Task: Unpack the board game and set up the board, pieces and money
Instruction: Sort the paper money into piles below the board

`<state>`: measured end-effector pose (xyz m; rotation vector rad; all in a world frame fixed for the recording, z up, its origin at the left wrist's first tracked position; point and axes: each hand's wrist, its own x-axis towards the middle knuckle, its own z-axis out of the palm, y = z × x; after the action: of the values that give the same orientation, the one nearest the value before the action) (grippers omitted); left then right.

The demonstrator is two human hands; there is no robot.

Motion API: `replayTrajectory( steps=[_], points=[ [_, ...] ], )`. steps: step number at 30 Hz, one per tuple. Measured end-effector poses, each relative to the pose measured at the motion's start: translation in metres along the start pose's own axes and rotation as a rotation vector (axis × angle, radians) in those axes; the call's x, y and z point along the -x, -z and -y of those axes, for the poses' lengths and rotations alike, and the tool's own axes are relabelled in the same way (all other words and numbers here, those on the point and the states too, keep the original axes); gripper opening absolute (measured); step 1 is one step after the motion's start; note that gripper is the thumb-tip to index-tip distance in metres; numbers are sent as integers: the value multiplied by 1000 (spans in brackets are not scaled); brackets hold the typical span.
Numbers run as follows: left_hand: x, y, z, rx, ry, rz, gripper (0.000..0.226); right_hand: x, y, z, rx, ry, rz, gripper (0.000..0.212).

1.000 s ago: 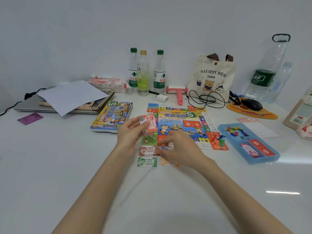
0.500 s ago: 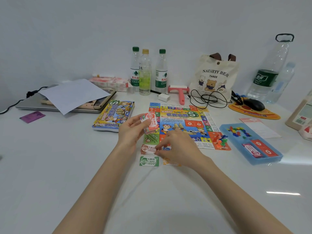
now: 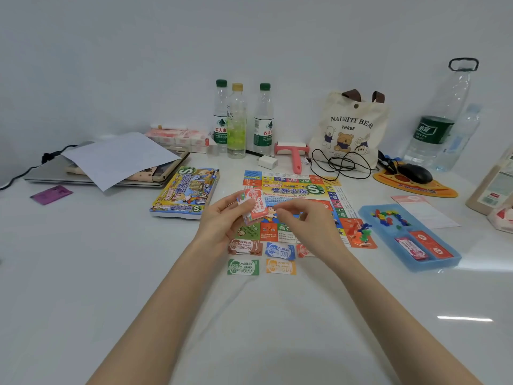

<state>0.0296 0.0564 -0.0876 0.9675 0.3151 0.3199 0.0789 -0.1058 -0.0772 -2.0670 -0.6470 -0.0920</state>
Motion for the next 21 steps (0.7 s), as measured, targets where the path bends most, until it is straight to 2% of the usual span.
replayTrajectory(
  steps=[4,12,17,21],
  points=[
    [6,-10,4,36,29,28,41,3,-1,1,-208,-104,-27,9],
    [9,-17,17,42,104,78,46,10,1,-4,-416,-189,-66,10],
    [12,-20,17,-9,99,58,39,10,12,-9,-379,-169,-12,7],
    [13,-20,21,-174,38,79,36,11,26,-14,-218,-146,103,14]
  ],
)
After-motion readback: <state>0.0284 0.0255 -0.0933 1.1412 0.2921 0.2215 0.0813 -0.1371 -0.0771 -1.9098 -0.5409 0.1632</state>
